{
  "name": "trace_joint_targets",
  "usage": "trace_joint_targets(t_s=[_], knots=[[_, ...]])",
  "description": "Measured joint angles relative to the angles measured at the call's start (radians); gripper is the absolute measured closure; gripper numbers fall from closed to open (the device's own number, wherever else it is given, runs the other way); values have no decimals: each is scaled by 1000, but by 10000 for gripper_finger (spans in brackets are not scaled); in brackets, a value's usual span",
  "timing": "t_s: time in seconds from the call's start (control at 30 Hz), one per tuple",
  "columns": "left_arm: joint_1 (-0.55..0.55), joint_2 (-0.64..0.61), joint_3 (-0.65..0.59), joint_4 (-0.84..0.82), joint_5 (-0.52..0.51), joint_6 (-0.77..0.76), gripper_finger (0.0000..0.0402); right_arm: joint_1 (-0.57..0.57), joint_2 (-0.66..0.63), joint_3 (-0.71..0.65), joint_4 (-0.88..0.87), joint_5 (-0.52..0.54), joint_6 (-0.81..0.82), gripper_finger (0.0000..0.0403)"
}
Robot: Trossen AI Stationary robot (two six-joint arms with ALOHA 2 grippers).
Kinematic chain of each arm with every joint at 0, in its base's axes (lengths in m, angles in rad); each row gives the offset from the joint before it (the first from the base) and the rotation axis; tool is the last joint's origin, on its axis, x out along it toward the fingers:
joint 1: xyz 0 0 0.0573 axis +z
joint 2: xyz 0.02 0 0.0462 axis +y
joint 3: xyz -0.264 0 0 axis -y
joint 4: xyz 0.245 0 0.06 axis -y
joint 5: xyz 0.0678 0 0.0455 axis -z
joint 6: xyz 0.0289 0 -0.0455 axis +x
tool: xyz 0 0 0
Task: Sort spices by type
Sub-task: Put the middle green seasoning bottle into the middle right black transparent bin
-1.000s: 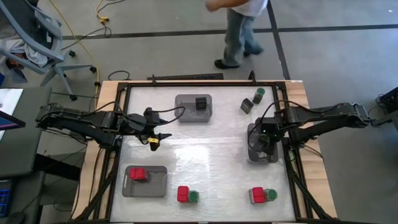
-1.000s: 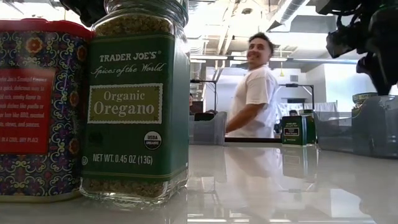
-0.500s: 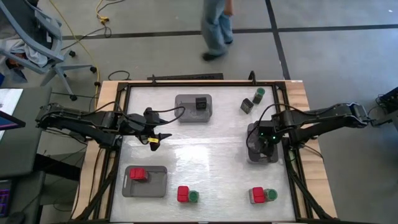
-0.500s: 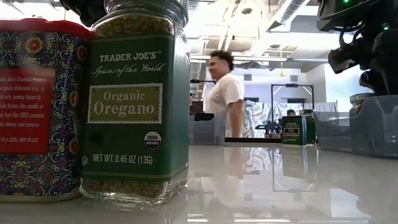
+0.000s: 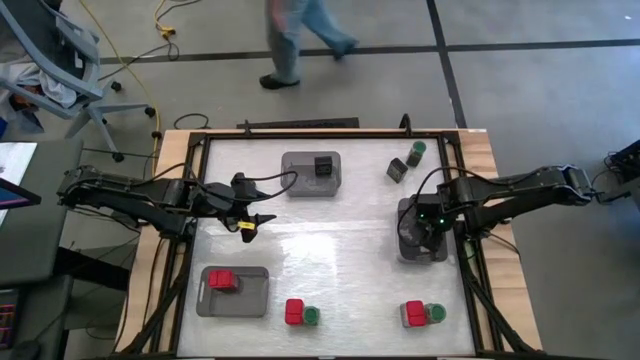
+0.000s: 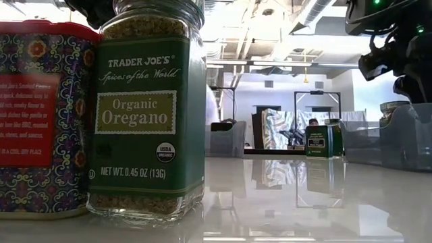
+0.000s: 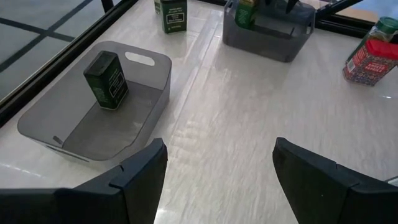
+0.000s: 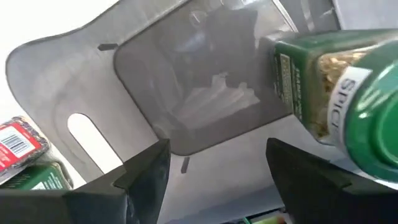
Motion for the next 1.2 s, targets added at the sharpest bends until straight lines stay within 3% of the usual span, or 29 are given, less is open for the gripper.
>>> trace_joint_targets(t_s=[0.57, 1.2], knots=[[0, 0, 0, 0, 0, 0, 122, 53, 15, 57, 117, -8, 41, 106], [0, 0, 0, 0, 0, 0, 122, 53, 113, 57, -54, 82, 35, 106]])
